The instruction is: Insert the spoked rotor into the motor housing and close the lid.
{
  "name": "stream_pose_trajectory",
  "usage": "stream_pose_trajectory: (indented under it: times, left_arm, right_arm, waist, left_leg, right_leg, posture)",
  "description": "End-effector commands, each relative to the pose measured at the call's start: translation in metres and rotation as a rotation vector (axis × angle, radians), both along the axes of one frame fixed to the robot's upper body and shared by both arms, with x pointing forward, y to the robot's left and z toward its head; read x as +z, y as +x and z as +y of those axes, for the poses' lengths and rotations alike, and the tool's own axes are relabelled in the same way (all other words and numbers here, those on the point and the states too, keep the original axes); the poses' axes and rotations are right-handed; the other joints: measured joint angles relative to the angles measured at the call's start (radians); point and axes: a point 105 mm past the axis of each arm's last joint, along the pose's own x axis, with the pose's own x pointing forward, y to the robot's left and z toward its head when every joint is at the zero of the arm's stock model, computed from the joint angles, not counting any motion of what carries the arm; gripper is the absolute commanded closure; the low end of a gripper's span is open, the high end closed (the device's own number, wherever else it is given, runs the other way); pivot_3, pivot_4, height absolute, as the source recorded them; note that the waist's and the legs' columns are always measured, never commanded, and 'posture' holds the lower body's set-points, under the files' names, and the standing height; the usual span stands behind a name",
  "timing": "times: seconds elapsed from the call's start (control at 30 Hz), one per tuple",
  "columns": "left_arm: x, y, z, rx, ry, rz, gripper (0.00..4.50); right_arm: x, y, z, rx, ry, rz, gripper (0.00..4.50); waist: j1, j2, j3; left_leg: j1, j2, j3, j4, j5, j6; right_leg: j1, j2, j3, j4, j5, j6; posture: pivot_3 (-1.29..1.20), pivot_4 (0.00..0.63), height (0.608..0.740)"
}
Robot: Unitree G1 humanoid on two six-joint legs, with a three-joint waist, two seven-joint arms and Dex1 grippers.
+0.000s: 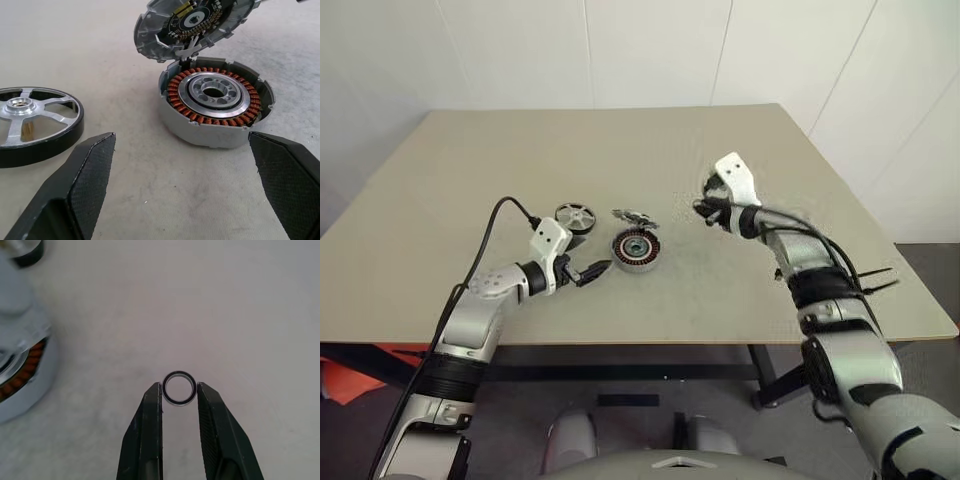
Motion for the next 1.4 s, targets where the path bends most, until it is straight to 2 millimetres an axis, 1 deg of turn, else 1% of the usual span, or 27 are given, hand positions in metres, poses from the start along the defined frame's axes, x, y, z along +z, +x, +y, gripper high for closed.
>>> stream_pose_trajectory:
  times: [0.03,0.1,0.17,0.23,0.3,0.4,0.43,0.47,0.6,0.7,0.87,1.0,1.13,1.27,1.4]
  left_arm:
    - [0.011,0.004,-0.001,-0.020,-0.002,-0.043,0.00]
    - [0.010,0.005,-0.001,-0.025,-0.001,-0.039,0.00]
    - [0.010,0.005,-0.001,-0.031,0.000,-0.035,0.00]
    - [0.009,0.004,-0.002,-0.035,0.001,-0.032,0.00]
    - [0.009,0.004,-0.001,-0.035,0.002,-0.032,0.00]
    - [0.010,0.007,0.003,-0.018,0.006,-0.039,0.00]
    - [0.010,0.007,0.005,-0.013,0.007,-0.040,0.00]
    - [0.010,0.007,0.007,-0.009,0.009,-0.040,0.00]
    - [0.012,0.009,0.013,0.015,0.017,-0.051,0.00]
    - [0.013,0.008,0.020,0.038,0.017,-0.058,0.00]
    - [0.012,0.005,0.030,0.073,0.025,-0.056,0.00]
    - [0.014,0.006,0.038,0.091,0.032,-0.059,0.00]
    - [0.017,0.006,0.043,0.089,0.030,-0.057,0.00]
    - [0.018,0.005,0.046,0.090,0.031,-0.062,0.00]
    - [0.019,0.006,0.047,0.089,0.032,-0.065,0.00]
  right_arm:
    - [0.032,-0.026,0.030,0.127,0.005,-0.051,3.84]
    - [0.037,-0.040,0.047,0.172,0.020,-0.041,3.84]
    - [0.041,-0.046,0.057,0.190,0.036,-0.035,3.84]
    - [0.045,-0.051,0.065,0.202,0.052,-0.026,3.84]
    - [0.045,-0.055,0.074,0.217,0.087,0.001,3.84]
    - [0.039,-0.053,0.083,0.215,0.105,0.033,3.84]
    - [0.036,-0.048,0.085,0.204,0.111,0.039,3.84]
    - [0.034,-0.043,0.088,0.194,0.112,0.041,3.84]
    - [0.028,-0.030,0.092,0.164,0.118,0.051,3.84]
    - [0.026,-0.025,0.096,0.161,0.139,0.064,3.84]
    - [0.017,-0.023,0.102,0.167,0.142,0.085,3.84]
    - [0.016,-0.019,0.110,0.172,0.149,0.087,3.84]
    - [0.014,-0.018,0.114,0.179,0.152,0.090,3.84]
    - [0.009,-0.019,0.115,0.178,0.149,0.099,3.84]
    - [0.006,-0.019,0.111,0.170,0.143,0.105,3.84]
  waist:
    - [0.000,0.000,0.000]
    - [-0.004,0.000,0.000]
    - [-0.005,0.000,0.000]
    - [-0.003,0.000,0.000]
    - [-0.003,0.000,0.000]
    - [-0.003,0.000,0.000]
    - [-0.003,0.000,0.000]
    - [-0.003,0.000,0.000]
    - [-0.004,0.000,0.000]
    - [-0.004,0.000,0.000]
    - [-0.004,0.000,0.000]
    - [-0.004,0.000,0.000]
    - [-0.005,0.000,0.000]
    - [-0.004,0.000,0.000]
    - [-0.004,0.000,0.000]
  left_leg:
    - [0.000,0.000,0.000,0.000,0.000,0.000]
    - [0.001,0.000,0.000,0.000,0.000,-0.001]
    - [0.004,0.001,0.000,-0.001,0.002,-0.003]
    - [0.008,0.002,0.000,-0.003,0.002,-0.004]
    - [0.009,0.002,0.000,-0.005,0.003,-0.005]
    - [0.009,0.002,0.000,-0.006,0.003,-0.006]
    - [0.009,0.002,0.000,-0.006,0.003,-0.006]
    - [0.009,0.002,0.000,-0.006,0.003,-0.006]
    - [0.009,0.002,0.000,-0.007,0.004,-0.006]
    - [0.009,0.002,0.000,-0.007,0.004,-0.007]
    - [0.008,0.001,0.000,-0.007,0.005,-0.009]
    - [0.008,0.002,0.000,-0.007,0.006,-0.010]
    - [0.009,0.003,0.000,-0.007,0.006,-0.010]
    - [0.008,0.003,-0.001,-0.007,0.006,-0.010]
    - [0.009,0.003,-0.001,-0.007,0.006,-0.011]
  right_leg:
    - [0.000,0.000,0.000,0.000,0.000,0.000]
    - [0.000,0.000,0.001,0.001,0.000,0.001]
    - [0.001,0.001,0.002,0.001,0.000,0.001]
    - [0.004,0.002,0.002,0.001,-0.004,0.008]
    - [0.005,0.003,0.002,0.001,-0.004,0.008]
    - [0.004,0.003,0.003,0.001,-0.004,0.008]
    - [0.004,0.003,0.003,0.001,-0.004,0.007]
    - [0.004,0.003,0.003,0.001,-0.002,0.003]
    - [0.003,0.003,0.003,0.001,-0.001,0.001]
    - [0.004,0.003,0.003,0.001,-0.001,0.001]
    - [0.004,0.003,0.003,0.000,0.000,0.001]
    - [0.003,0.004,0.003,0.001,0.000,0.001]
    - [0.003,0.005,0.003,0.001,0.000,0.001]
    - [0.004,0.005,0.003,0.001,0.000,0.001]
    - [0.004,0.005,0.003,0.001,0.000,0.001]
  posture:
    - [0.00,0.000,0.740]
    - [0.00,0.000,0.740]
    - [0.00,0.000,0.740]
    - [0.00,0.000,0.740]
    - [0.00,0.000,0.740]
    - [0.00,0.000,0.740]
    - [0.00,0.000,0.740]
    - [0.00,0.000,0.740]
    - [0.00,0.000,0.740]
    - [0.00,0.000,0.740]
    - [0.00,0.000,0.740]
    - [0.00,0.000,0.740]
    - [0.00,0.000,0.740]
    - [0.00,0.000,0.740]
    - [0.00,0.000,0.740]
